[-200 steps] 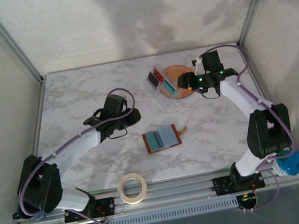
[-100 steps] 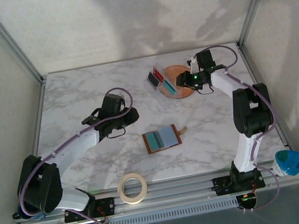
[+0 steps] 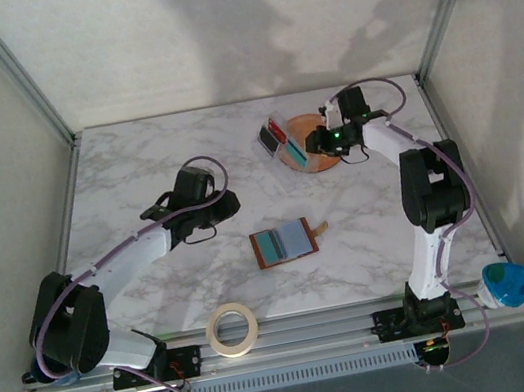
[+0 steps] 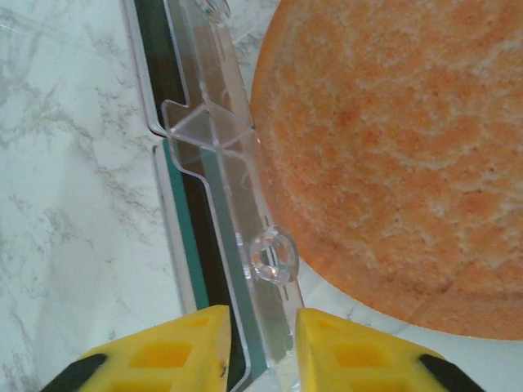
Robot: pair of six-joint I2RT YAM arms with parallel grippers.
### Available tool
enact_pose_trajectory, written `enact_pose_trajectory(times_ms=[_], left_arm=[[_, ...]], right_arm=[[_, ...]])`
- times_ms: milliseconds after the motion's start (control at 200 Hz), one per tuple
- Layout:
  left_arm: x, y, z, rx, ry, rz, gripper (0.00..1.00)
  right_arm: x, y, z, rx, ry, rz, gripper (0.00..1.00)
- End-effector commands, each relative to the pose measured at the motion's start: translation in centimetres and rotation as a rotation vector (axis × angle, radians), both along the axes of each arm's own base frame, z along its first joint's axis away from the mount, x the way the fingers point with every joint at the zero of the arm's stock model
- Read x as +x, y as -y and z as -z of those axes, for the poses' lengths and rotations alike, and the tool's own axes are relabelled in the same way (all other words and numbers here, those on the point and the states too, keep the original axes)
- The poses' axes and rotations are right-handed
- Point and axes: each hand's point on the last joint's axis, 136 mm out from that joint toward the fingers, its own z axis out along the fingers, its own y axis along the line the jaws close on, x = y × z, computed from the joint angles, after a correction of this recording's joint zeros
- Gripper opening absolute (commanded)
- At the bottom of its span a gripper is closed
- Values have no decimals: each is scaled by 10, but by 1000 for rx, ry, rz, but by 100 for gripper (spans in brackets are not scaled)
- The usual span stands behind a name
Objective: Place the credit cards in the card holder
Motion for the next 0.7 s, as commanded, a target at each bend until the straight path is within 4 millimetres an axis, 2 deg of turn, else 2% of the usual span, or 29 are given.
enact_pose_trajectory(times_ms=[0, 135, 446, 586, 691], left_arm=[[-2, -6, -5, -3, 23, 1, 35], [-1, -12, -5, 3, 17, -10, 35], [-4, -22, -5, 18, 16, -32, 35], [-3, -22, -1, 27, 10, -28, 36], [-3, -21, 1, 15, 7, -28, 36]], right_arm=[[-3, -10, 1, -3, -8, -53, 22], [-12, -27, 9, -17, -21, -103, 13], [-53, -81, 7, -16, -52, -188, 8], [-69, -93, 15, -66, -77, -134, 9], [-73, -93, 19, -141, -60, -70, 9]])
